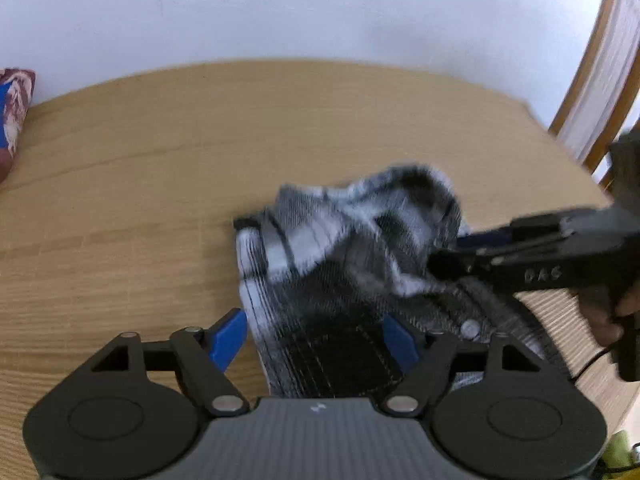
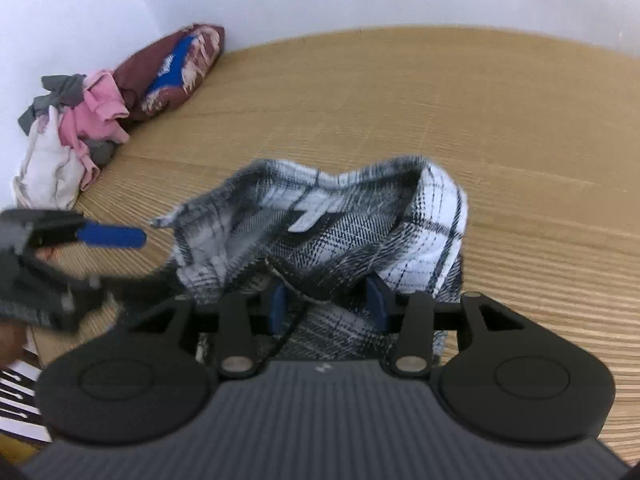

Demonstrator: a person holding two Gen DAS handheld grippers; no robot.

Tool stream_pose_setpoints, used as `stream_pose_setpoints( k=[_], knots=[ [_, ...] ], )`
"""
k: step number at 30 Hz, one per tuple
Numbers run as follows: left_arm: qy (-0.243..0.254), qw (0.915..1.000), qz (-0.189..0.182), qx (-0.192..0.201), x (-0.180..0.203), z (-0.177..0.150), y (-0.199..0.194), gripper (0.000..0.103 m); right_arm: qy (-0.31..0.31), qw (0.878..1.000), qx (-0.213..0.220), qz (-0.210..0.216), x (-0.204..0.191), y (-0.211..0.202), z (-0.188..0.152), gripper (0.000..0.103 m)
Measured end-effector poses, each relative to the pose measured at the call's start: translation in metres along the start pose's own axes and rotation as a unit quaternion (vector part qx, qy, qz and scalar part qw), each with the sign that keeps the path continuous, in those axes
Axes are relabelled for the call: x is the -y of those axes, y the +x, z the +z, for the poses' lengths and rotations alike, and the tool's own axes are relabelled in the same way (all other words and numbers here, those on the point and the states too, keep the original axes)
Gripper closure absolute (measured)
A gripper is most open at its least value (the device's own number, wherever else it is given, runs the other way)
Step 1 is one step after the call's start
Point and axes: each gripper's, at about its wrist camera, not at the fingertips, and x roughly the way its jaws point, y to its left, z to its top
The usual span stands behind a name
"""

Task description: Fold clothes

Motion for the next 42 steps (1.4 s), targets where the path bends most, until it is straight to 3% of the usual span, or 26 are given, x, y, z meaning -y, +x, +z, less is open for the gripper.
stream_pose_setpoints(
  k=[4, 8, 11, 14, 18, 22, 25, 35, 38, 42],
  knots=[
    [-0.052, 0.9986, 0.003, -0.007, -0.002, 0.003, 0.018, 0.024, -0.003, 1.000, 0.018, -0.013, -0.006, -0.028, -0.002, 0.057],
    [-0.045, 0.9989, 0.015, -0.002, 0.000, -0.001, 0.017, 0.021, 0.001, 1.000, 0.011, -0.003, -0.013, -0.062, -0.007, 0.057],
    [-0.054, 0.9983, 0.018, -0.010, -0.005, 0.002, 0.013, 0.020, -0.026, 0.999, -0.047, 0.004, -0.023, -0.057, -0.015, 0.050],
    [-0.060, 0.9977, 0.021, -0.023, -0.010, 0.005, 0.004, 0.020, -0.023, 0.993, -0.117, -0.012, -0.024, -0.025, -0.024, 0.046],
    [-0.029, 0.9982, 0.046, -0.024, -0.007, 0.004, -0.016, 0.020, 0.036, 0.994, -0.101, -0.031, -0.020, -0.042, -0.014, 0.046],
    [-0.020, 0.9986, 0.040, -0.028, -0.003, -0.007, -0.034, 0.020, 0.013, 0.995, -0.081, -0.065, -0.033, -0.086, -0.027, 0.045],
    [-0.010, 0.9976, 0.061, -0.030, 0.007, -0.020, -0.050, 0.020, -0.002, 0.994, -0.070, -0.079, -0.044, -0.117, -0.052, 0.045],
    [-0.041, 0.9949, 0.086, -0.031, 0.037, -0.075, -0.100, 0.020, -0.072, 0.982, -0.122, -0.127, -0.056, -0.165, -0.118, 0.045],
    [-0.050, 0.9940, 0.090, -0.037, 0.051, -0.094, -0.112, 0.020, -0.111, 0.969, -0.100, -0.196, -0.052, -0.175, -0.140, 0.045],
    [-0.038, 0.9926, 0.106, -0.044, 0.066, -0.118, -0.122, 0.020, -0.233, 0.922, -0.060, -0.304, -0.045, -0.188, -0.165, 0.045]
  ],
)
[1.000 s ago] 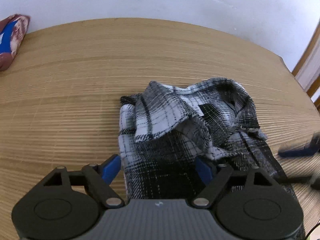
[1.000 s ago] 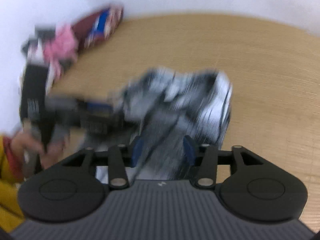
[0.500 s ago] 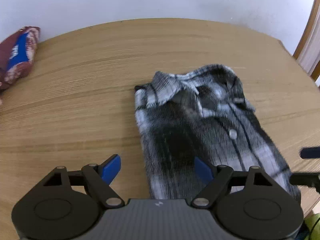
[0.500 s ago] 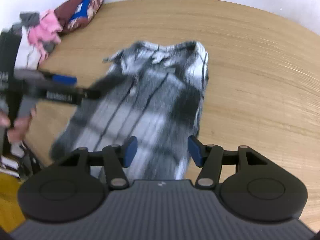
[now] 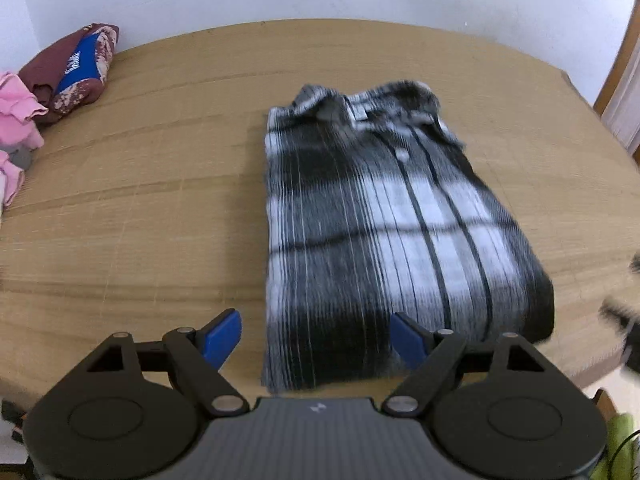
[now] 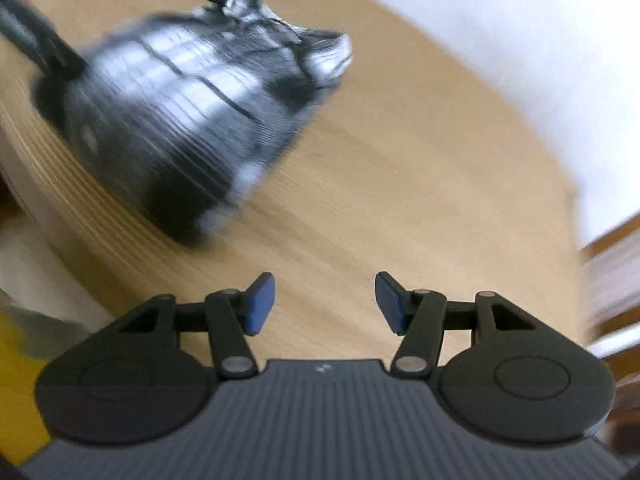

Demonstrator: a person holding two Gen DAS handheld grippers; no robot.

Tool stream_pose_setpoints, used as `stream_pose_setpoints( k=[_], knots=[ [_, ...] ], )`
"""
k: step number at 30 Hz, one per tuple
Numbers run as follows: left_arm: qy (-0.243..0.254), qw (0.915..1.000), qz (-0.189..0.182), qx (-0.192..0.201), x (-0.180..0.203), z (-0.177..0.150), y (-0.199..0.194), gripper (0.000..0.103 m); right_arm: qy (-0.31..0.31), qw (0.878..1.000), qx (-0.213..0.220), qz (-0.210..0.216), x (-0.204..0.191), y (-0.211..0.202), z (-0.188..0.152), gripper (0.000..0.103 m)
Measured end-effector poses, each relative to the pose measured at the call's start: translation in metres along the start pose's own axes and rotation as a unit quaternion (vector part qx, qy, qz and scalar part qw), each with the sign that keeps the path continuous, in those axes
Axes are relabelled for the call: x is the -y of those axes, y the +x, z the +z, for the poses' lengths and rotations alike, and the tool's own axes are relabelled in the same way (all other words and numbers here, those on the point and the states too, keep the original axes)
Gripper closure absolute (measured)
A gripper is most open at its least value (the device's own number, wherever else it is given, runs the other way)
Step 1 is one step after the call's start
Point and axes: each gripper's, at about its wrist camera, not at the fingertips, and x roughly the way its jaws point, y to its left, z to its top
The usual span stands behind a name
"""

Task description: Fold clothes

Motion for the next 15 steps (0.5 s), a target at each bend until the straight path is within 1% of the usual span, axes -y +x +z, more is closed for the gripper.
stream_pose_setpoints(
  k=[1, 2, 3, 4, 6, 7, 11, 15],
  knots=[
    [-0.002, 1.0000, 0.001, -0.002, 0.002, -0.006, -0.002, 0.020, 0.006, 1.000, 0.020, -0.015, 0.007, -0.004, -0.004, 0.045],
    [-0.004, 1.0000, 0.002, -0.004, 0.003, -0.011, -0.004, 0.020, 0.026, 0.999, 0.040, -0.013, 0.016, -0.010, -0.006, 0.045],
    [-0.008, 0.9999, 0.001, -0.006, 0.004, -0.016, -0.005, 0.020, 0.056, 0.997, 0.058, 0.006, 0.025, -0.018, -0.008, 0.045],
    [-0.012, 0.9999, -0.002, -0.010, 0.004, -0.021, -0.006, 0.020, 0.084, 0.994, 0.065, 0.035, 0.030, -0.022, -0.009, 0.045],
    [-0.017, 0.9997, -0.001, -0.016, 0.006, -0.032, -0.006, 0.020, 0.128, 0.985, 0.059, 0.096, 0.031, -0.025, -0.010, 0.045],
    [-0.017, 0.9997, 0.002, -0.017, 0.006, -0.037, -0.006, 0.020, 0.139, 0.982, 0.054, 0.118, 0.025, -0.024, -0.010, 0.045],
    [-0.010, 0.9996, 0.012, -0.022, 0.009, -0.051, 0.000, 0.020, 0.149, 0.974, 0.039, 0.166, -0.009, -0.015, -0.010, 0.045],
    [-0.008, 0.9996, 0.007, -0.027, 0.008, -0.058, 0.009, 0.020, 0.183, 0.959, 0.016, 0.216, -0.028, -0.005, -0.003, 0.045]
  ],
)
